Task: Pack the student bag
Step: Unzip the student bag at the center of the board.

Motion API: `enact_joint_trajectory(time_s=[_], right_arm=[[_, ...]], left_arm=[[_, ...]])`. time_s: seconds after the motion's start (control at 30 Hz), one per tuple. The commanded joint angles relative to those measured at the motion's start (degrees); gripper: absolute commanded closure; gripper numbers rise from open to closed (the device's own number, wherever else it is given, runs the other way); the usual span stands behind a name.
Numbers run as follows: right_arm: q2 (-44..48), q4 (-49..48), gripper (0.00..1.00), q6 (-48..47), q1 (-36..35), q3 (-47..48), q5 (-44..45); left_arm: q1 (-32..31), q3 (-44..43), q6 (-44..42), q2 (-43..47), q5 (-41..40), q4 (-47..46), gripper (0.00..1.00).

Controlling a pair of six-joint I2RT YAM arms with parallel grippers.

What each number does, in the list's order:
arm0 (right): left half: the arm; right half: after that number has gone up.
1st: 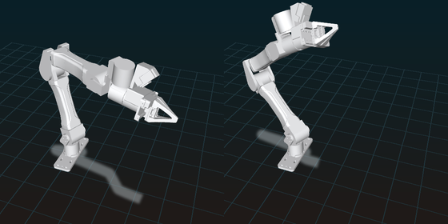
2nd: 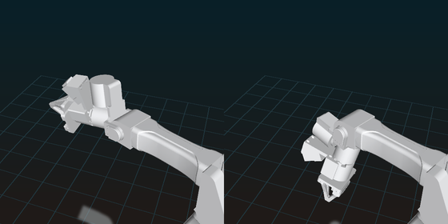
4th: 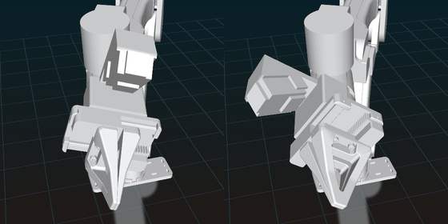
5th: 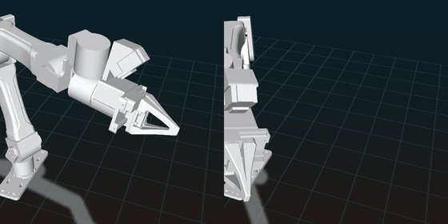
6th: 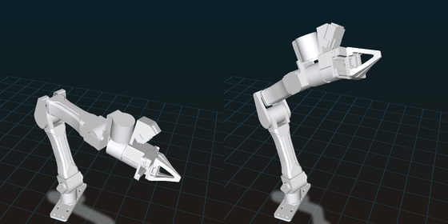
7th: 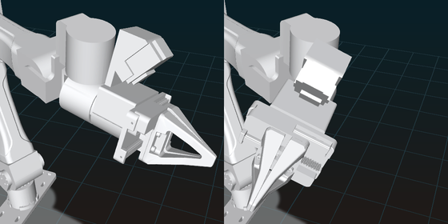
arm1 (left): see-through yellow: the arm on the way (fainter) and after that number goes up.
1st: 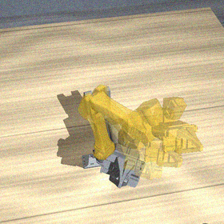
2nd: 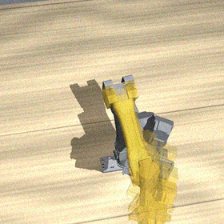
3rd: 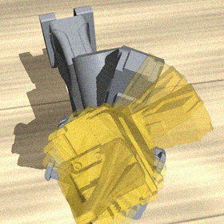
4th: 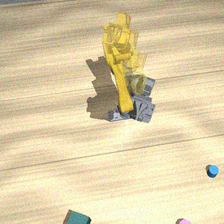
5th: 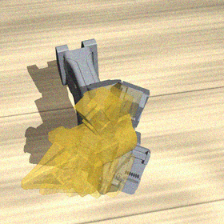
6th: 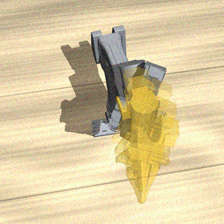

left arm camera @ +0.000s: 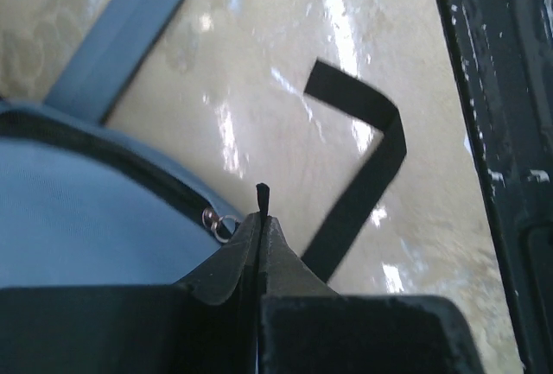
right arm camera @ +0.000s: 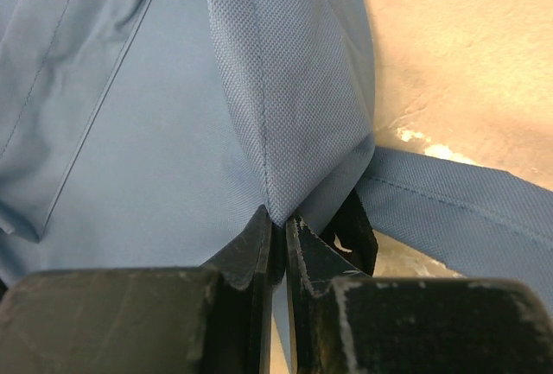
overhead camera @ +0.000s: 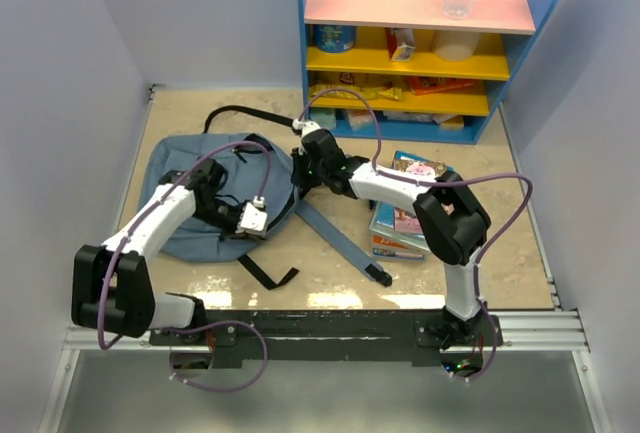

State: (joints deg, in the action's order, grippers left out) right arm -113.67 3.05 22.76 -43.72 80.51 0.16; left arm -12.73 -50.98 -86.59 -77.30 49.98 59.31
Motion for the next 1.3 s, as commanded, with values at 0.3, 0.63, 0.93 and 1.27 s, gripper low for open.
enact_joint_trajectory(time_s=[0.3, 0.63, 0.93, 1.27], right_arm=[[8.72, -2.79, 1.0, 0.61, 1.89, -5.89, 5.99], [12.24, -6.21, 1.0, 3.68, 1.71, -11.51, 1.78], [13.74, -9.46, 1.0, 7.2, -0.39, -14.68, 1.15], [12.95, -8.41, 1.0, 8.26, -2.42, -12.57, 2.38]], left_arm=[[17.91, 2.29, -11.68, 6.37, -13.5, 16.01, 1.0], [24.33, -1.3, -9.74, 1.89, -9.93, 16.09, 0.09], [13.18, -15.46, 2.19, 2.5, 4.84, 14.97, 0.0], [-7.56, -4.93, 28.29, 2.5, 0.14, -17.16, 0.0]])
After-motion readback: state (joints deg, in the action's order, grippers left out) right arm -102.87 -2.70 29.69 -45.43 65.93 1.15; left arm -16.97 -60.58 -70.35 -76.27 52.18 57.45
